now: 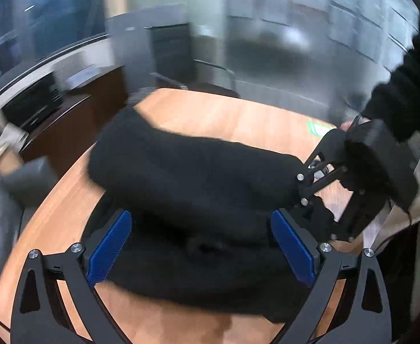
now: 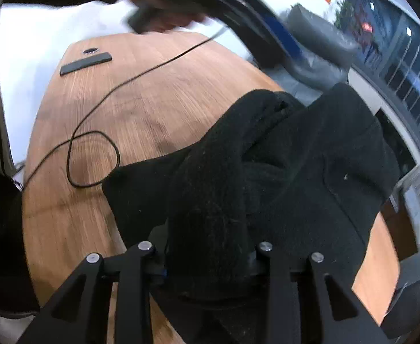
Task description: Fold clothes
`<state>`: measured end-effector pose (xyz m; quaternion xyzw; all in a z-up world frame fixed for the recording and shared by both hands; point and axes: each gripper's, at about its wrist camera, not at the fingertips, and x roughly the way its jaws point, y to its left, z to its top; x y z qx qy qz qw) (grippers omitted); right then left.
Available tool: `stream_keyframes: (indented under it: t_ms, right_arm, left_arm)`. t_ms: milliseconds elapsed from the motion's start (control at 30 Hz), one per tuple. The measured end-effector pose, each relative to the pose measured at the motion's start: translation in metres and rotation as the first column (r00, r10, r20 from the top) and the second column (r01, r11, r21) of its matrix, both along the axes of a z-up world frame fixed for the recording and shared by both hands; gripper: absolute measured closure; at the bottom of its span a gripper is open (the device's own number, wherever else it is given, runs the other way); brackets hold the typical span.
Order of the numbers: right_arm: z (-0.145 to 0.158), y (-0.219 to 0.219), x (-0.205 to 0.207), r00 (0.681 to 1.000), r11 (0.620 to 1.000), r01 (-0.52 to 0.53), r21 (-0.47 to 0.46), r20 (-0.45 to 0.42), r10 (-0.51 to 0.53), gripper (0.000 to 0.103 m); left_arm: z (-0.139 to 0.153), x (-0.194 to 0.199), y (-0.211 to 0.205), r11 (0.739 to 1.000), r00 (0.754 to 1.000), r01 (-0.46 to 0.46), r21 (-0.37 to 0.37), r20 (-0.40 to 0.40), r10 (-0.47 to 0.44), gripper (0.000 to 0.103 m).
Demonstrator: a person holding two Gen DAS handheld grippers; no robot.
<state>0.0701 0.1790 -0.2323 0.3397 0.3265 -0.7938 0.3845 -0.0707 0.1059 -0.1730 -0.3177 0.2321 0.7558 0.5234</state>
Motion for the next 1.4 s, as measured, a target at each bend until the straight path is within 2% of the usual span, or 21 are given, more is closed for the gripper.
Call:
stream_keyframes:
  t_ms: [67, 200, 300, 367, 433, 500, 567, 667, 733, 800, 900, 1000, 1067, 1167, 1267, 1300, 1400]
  right_arm:
    - [-0.006, -0.001, 0.007, 0.999, 1.000, -0.011, 0.007, -0.031, 0.011, 0.066]
    - [-0.009, -0.001, 0.014, 0.997, 1.000, -0.011, -0.009, -0.081, 0.010, 0.066]
    - [-0.010, -0.006, 0.013, 0.996, 1.000, 0.008, -0.024, -0.085, -0.010, 0.062]
    - [-0.004, -0.009, 0.015, 0.997, 0.999, 0.026, -0.045, -0.068, -0.029, 0.053]
    - [0.008, -0.004, 0.015, 0.999, 0.995, 0.048, -0.087, -0.004, -0.049, 0.045]
    - [0.028, 0.007, 0.012, 0.994, 0.984, 0.078, -0.157, 0.085, -0.065, 0.044]
    - [0.054, 0.029, 0.004, 0.980, 0.954, 0.124, -0.272, 0.182, -0.076, 0.042]
    - [0.085, 0.075, -0.027, 0.938, 0.843, 0.257, -0.472, 0.332, -0.101, 0.042]
    - [0.086, 0.093, -0.050, 0.920, 0.791, 0.304, -0.531, 0.379, -0.100, 0.041]
    - [0.067, 0.092, -0.067, 0.894, 0.794, 0.287, -0.536, 0.448, -0.020, 0.041]
    - [0.031, 0.046, -0.059, 0.852, 0.862, 0.139, -0.487, 0.503, 0.147, 0.053]
    - [0.018, 0.005, -0.042, 0.859, 0.881, 0.031, -0.471, 0.463, 0.218, 0.054]
    - [0.010, -0.005, -0.040, 0.866, 0.887, 0.017, -0.461, 0.451, 0.218, 0.054]
    - [0.001, -0.016, -0.035, 0.887, 0.905, -0.016, -0.425, 0.412, 0.209, 0.053]
    - [0.001, -0.019, -0.021, 0.913, 0.921, -0.054, -0.387, 0.354, 0.203, 0.051]
    - [0.003, -0.013, -0.018, 0.916, 0.921, -0.043, -0.387, 0.354, 0.191, 0.051]
    - [0.018, 0.016, -0.020, 0.907, 0.908, 0.046, -0.415, 0.398, 0.135, 0.052]
  left_arm:
    - [-0.016, -0.010, 0.019, 0.999, 0.999, 0.049, -0.019, -0.002, -0.049, 0.005]
    - [-0.039, -0.013, 0.019, 0.999, 0.998, 0.033, -0.010, 0.059, -0.033, 0.005]
    - [-0.056, -0.013, 0.016, 1.000, 0.994, 0.016, -0.001, 0.106, -0.016, 0.003]
    - [-0.064, -0.012, 0.010, 1.000, 0.994, 0.002, -0.012, 0.108, -0.001, 0.002]
    - [-0.064, -0.011, 0.002, 1.000, 0.992, -0.014, -0.011, 0.123, 0.015, 0.002]
    - [-0.066, -0.013, -0.003, 1.000, 0.991, -0.024, -0.009, 0.130, 0.025, 0.002]
    - [-0.068, -0.014, -0.005, 0.999, 0.990, -0.031, -0.007, 0.135, 0.032, 0.002]
    - [-0.066, -0.014, -0.014, 0.999, 0.988, -0.049, -0.005, 0.149, 0.049, 0.002]
    - [-0.060, -0.011, -0.022, 0.998, 0.985, -0.069, -0.016, 0.160, 0.070, 0.003]
    - [-0.045, -0.008, -0.033, 0.996, 0.984, -0.089, -0.022, 0.152, 0.092, 0.004]
    - [-0.005, 0.001, -0.047, 0.995, 0.991, -0.101, 0.013, 0.089, 0.099, 0.004]
    - [0.034, 0.014, -0.045, 0.995, 0.998, -0.053, 0.079, 0.038, 0.051, 0.004]
    - [0.042, 0.020, -0.029, 0.995, 1.000, 0.005, 0.100, 0.028, -0.008, 0.003]
    - [0.013, 0.010, -0.004, 0.998, 0.998, 0.040, 0.039, 0.044, -0.041, 0.004]
    - [-0.048, -0.006, 0.000, 0.995, 0.996, 0.029, -0.090, 0.086, -0.022, 0.004]
    - [-0.062, -0.011, -0.004, 0.995, 0.994, 0.023, -0.094, 0.110, -0.012, 0.004]
    - [-0.075, -0.021, -0.021, 1.000, 0.984, -0.027, -0.006, 0.175, 0.027, 0.002]
